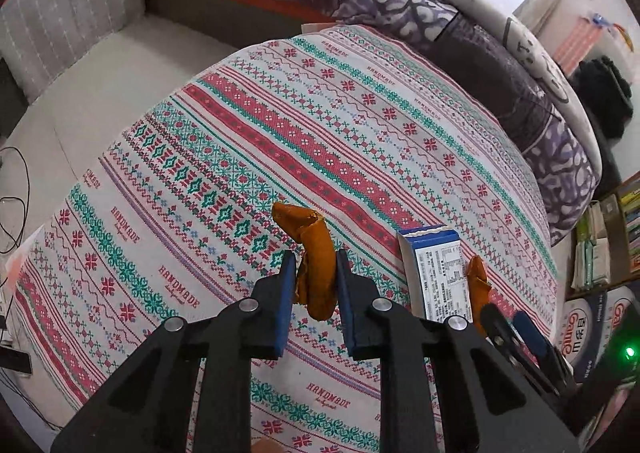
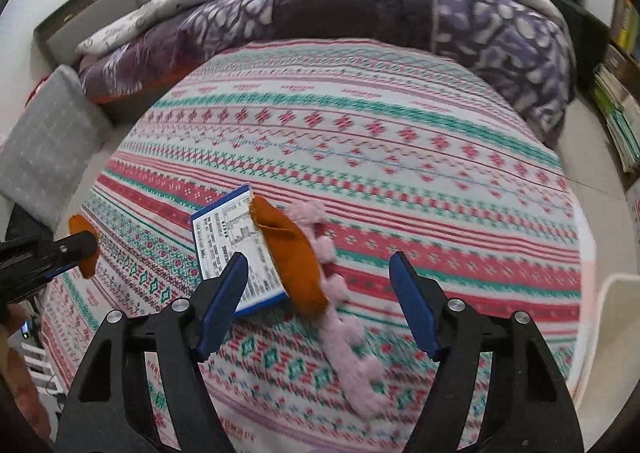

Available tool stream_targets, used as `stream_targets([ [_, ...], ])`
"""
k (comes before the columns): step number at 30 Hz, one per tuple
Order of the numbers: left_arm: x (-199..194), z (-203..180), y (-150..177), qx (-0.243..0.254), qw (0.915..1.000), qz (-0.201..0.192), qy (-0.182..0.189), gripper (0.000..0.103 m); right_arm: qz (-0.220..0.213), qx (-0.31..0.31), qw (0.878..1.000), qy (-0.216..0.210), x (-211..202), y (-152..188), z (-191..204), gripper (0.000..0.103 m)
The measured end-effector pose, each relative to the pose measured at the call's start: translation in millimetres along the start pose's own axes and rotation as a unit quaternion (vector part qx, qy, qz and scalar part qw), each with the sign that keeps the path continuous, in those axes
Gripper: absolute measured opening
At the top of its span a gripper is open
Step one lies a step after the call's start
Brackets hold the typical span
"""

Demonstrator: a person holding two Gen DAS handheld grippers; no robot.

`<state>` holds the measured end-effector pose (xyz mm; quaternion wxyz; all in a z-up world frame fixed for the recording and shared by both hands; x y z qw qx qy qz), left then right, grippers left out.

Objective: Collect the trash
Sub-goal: 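Grasp an orange strip with the left gripper while the right grasps another orange strip, then carry both orange strips to the bin and open each gripper over it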

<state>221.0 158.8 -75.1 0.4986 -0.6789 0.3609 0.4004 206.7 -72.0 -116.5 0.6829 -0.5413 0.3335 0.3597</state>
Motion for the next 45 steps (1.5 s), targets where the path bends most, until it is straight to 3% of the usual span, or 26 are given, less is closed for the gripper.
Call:
stream_targets([
  [3, 1, 2, -1, -0.002, 1.0000, 0.001, 0.000, 0.020, 0.017, 0.006, 1.000, -0.014, 14, 0, -1, 0.053],
  [4, 0, 2, -1, -0.002, 1.0000, 0.000, -0.001, 0.020, 0.026, 0.013, 0.999, -0.027, 19, 0, -3, 0.035],
  [8, -3, 2, -1, 0.004, 1.0000, -0.003, -0.004, 0.020, 0.024, 0.043, 0.997, -0.054, 17, 1, -13, 0.018],
  [22, -47, -22, 7, 0.034, 0.9977, -0.053, 0.023, 0.020, -0.054, 0.076, 0.995, -0.028, -69, -2, -38, 0.017],
  [32, -71, -55, 27, 0.069, 0.9939, -0.071, 0.048, 0.020, -0.067, 0.104, 0.992, -0.003, -117, 17, -66, 0.017],
  [45, -70, -99, 65, 0.138, 0.9866, -0.078, 0.037, 0.020, -0.083, 0.152, 0.984, 0.042, -139, 55, -124, 0.017],
])
Point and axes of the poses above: each gripper's, at about its wrist camera, not at the fingertips, and x roughly the way its jaws point, z to its left, y to its underside, the point moved 1 cm from there along x, roughly the way its jaws point, and after that the axes turned 2 degrees about x, right-handed, at the moved point
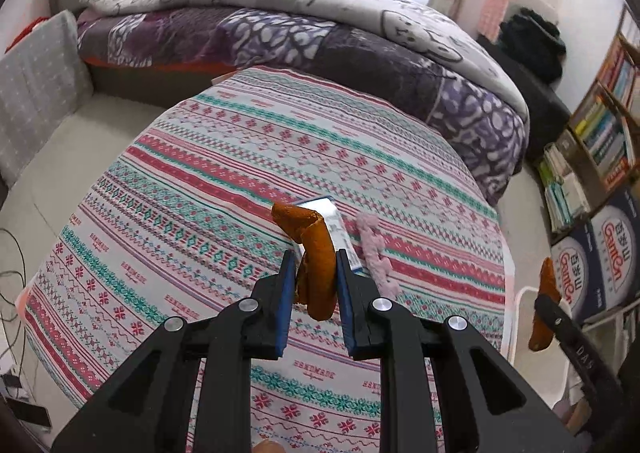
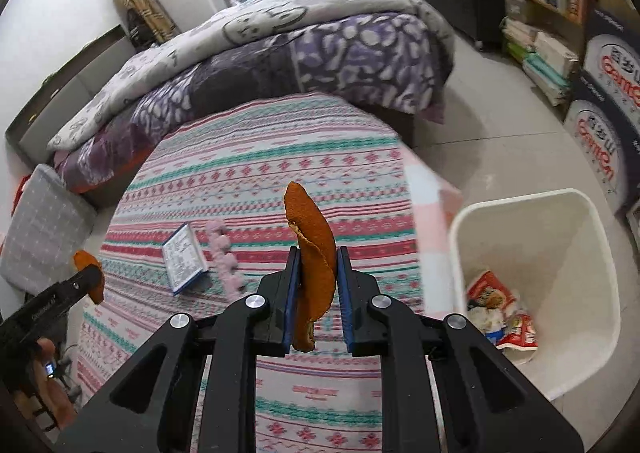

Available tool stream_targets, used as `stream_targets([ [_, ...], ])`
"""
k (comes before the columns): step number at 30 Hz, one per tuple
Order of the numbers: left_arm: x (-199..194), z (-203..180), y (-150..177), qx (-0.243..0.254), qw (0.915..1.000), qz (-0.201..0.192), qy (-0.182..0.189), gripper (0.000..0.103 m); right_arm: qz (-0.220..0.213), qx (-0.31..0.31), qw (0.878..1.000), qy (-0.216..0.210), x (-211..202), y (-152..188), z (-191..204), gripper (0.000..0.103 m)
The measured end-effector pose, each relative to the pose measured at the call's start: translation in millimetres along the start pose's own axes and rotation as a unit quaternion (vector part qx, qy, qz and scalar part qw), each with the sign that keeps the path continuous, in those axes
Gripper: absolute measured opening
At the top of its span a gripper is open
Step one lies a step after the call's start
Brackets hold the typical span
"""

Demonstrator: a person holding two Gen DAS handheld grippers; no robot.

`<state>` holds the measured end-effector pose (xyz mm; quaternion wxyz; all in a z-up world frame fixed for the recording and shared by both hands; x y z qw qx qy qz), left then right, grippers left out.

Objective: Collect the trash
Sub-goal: 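Carry both orange strips to the bin and open each gripper over it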

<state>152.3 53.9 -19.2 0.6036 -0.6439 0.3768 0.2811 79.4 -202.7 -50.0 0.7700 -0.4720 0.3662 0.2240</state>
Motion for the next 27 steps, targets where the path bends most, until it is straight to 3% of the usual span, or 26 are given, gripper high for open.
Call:
stream_targets([
  [22, 0, -98, 34, 0.104, 0.9938, -0.004, 0.037, 0.021, 0.007, 0.145, 0.988, 0.058, -30, -5, -128, 0.018],
  [24, 1, -111, 40, 0.120, 0.9918, -0.002, 0.045, 0.021, 0.005, 0.158, 0.985, 0.071, -33, -4, -138, 0.022],
  [27, 2, -128, 48, 0.138, 0.9885, 0.004, 0.062, 0.021, -0.003, 0.174, 0.981, 0.084, -39, -5, -149, 0.044],
])
Point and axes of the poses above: each gripper's, at about its wrist camera, not at the fingertips, and x roughly the way its jaws point, z to its left, y to its underside, the point moved 1 cm from there along x, roughly the way its jaws point, and after that the axes turned 2 degrees about x, right-handed, at the moved point
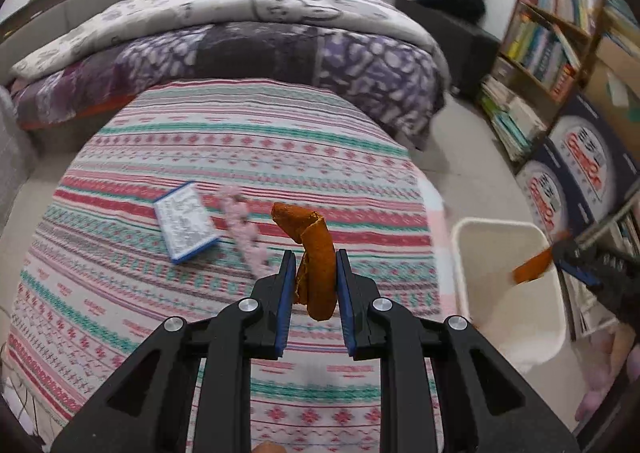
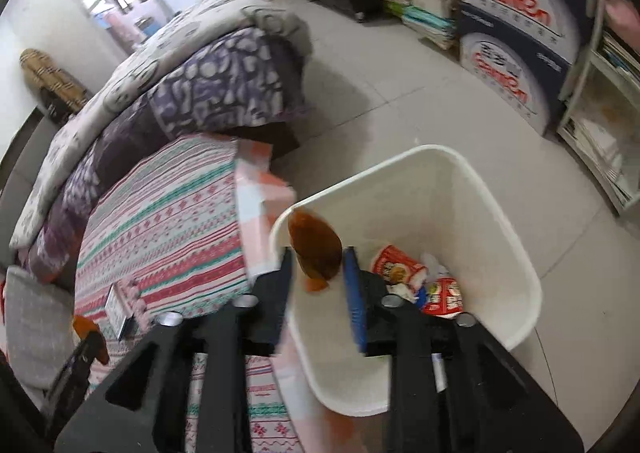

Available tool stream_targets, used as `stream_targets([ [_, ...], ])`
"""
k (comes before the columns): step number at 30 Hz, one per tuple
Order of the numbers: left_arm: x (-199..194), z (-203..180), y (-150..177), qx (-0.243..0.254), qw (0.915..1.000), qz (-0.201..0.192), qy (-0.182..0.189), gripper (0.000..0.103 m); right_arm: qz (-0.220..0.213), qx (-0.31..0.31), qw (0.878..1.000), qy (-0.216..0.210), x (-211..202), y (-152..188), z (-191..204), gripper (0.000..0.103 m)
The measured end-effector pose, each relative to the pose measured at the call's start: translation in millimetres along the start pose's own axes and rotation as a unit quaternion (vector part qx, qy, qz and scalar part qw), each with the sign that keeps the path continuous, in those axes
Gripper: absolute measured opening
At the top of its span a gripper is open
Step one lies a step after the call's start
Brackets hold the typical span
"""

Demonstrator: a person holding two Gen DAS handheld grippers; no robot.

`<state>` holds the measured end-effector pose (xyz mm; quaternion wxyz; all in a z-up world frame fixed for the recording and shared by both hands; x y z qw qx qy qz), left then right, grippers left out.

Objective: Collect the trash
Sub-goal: 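Carry both orange strips to the bin and open each gripper over it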

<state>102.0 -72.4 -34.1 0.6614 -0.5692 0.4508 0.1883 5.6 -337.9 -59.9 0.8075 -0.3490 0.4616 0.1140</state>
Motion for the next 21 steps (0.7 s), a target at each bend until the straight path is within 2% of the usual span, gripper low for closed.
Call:
stream_targets([
  [1, 1, -6, 1, 0.006, 1.0000, 0.001, 0.006, 0.021, -0.007, 0.004, 1.000, 0.007, -2, -2, -3, 0.050],
  [4, 5, -26, 5, 0.026, 0.9993, 0.005, 0.028, 0.021, -0.023, 0.011, 0.999, 0.023, -7, -8, -13, 0.060],
  [11, 11, -77, 17, 0.074, 0.9935, 0.018, 0.085, 0.021, -0.033, 0.056, 0.997, 0.034, -16, -17, -43, 0.072],
  [21, 14, -141, 34, 0.133, 0.9779, 0.027, 0.159, 0.023, -0.033, 0.121, 0.992, 0.026, -25, -25, -80, 0.076],
])
Point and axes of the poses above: each gripper's, at about its wrist camera, not at the fingertips, and x roughly the way its jaws point, z to its left, y to its underside, the point moved 1 cm from there along x, roughly the way its jaws point, and after that the axes turned 2 degrees about x, right-handed, at the moved point
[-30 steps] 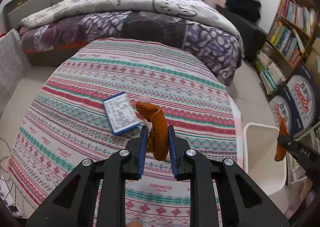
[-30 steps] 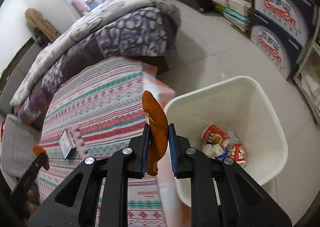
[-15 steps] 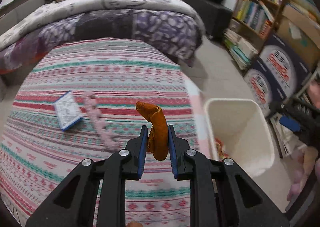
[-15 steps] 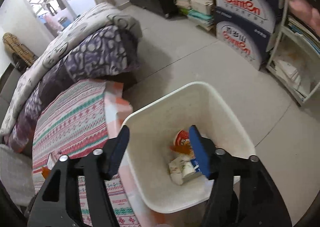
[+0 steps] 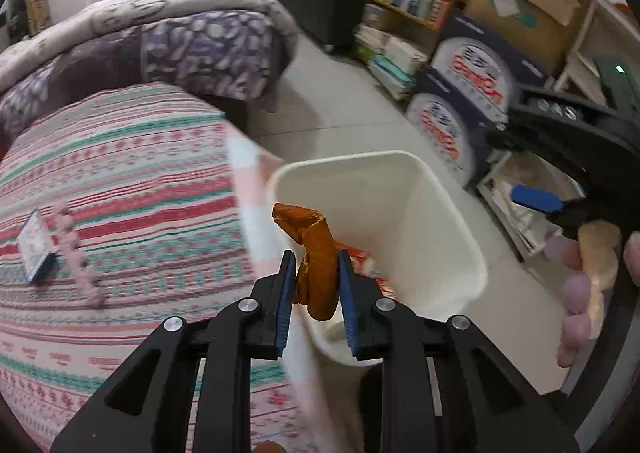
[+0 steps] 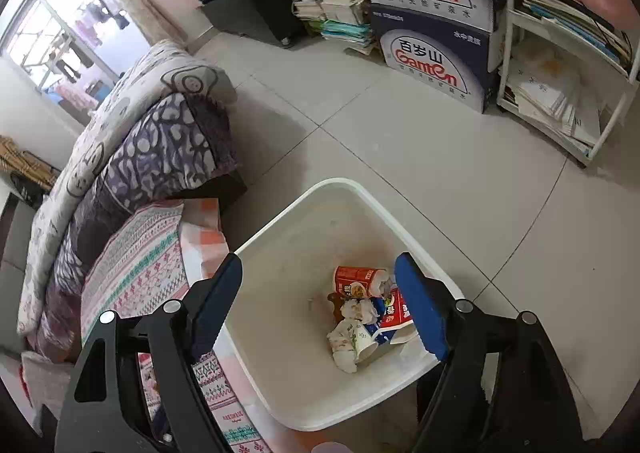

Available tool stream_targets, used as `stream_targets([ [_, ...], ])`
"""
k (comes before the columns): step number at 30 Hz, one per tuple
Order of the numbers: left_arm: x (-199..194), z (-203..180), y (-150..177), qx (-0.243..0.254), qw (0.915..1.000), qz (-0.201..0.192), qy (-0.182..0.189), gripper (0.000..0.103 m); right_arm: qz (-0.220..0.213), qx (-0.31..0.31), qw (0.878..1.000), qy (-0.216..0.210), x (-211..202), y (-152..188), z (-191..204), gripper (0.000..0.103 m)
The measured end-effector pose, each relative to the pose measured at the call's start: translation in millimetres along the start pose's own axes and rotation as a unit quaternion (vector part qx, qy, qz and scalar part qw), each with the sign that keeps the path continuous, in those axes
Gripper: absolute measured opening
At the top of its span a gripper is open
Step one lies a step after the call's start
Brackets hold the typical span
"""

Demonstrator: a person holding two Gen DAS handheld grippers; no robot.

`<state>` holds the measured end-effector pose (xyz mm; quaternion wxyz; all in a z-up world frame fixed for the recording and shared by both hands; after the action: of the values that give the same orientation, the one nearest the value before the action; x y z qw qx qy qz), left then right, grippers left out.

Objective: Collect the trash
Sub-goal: 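Carry both orange strips to the bin and open each gripper over it, then grasp the blue-and-white card box with the left gripper while the right grasps the pink crocheted strip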

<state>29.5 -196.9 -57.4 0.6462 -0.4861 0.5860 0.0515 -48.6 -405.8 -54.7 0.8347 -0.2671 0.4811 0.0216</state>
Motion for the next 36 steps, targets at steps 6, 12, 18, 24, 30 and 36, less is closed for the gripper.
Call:
stream_targets([
  [6, 13, -23, 3, 0.021, 0.9981, 0.016, 0.055, 0.026, -0.006, 0.013, 1.000, -0.003, -4, -4, -6, 0.076],
  [12, 16, -29, 6, 0.032, 0.9973, 0.023, 0.062, 0.057, -0.004, 0.025, 1.000, -0.003, -3, -5, -8, 0.077],
  [18, 5, 2, -1, 0.011, 0.9998, 0.018, 0.001, 0.066, 0.011, -0.002, 1.000, -0.005, 5, 7, 12, 0.081],
  [24, -7, 68, -9, -0.042, 0.9931, 0.013, -0.109, 0.073, 0.032, -0.052, 0.998, -0.004, 17, 28, 45, 0.087],
  [30, -16, 155, -10, -0.141, 0.9669, 0.028, -0.211, 0.078, 0.049, -0.100, 0.994, 0.002, 28, 51, 76, 0.092],
  [36, -16, 239, -2, -0.239, 0.9236, 0.054, -0.295, 0.080, 0.060, -0.149, 0.987, 0.005, 36, 74, 105, 0.093],
])
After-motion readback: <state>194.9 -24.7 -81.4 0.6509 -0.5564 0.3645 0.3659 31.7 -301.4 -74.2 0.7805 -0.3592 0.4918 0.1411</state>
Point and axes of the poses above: each gripper's, at about its wrist camera, not at the fingertips, and x roughly the way its jaws point, z to its left, y to its underside, the point moved 1 cm from there along x, roughly the way its jaws point, and after that the axes turned 2 degrees about x, right-handed, at the moved point
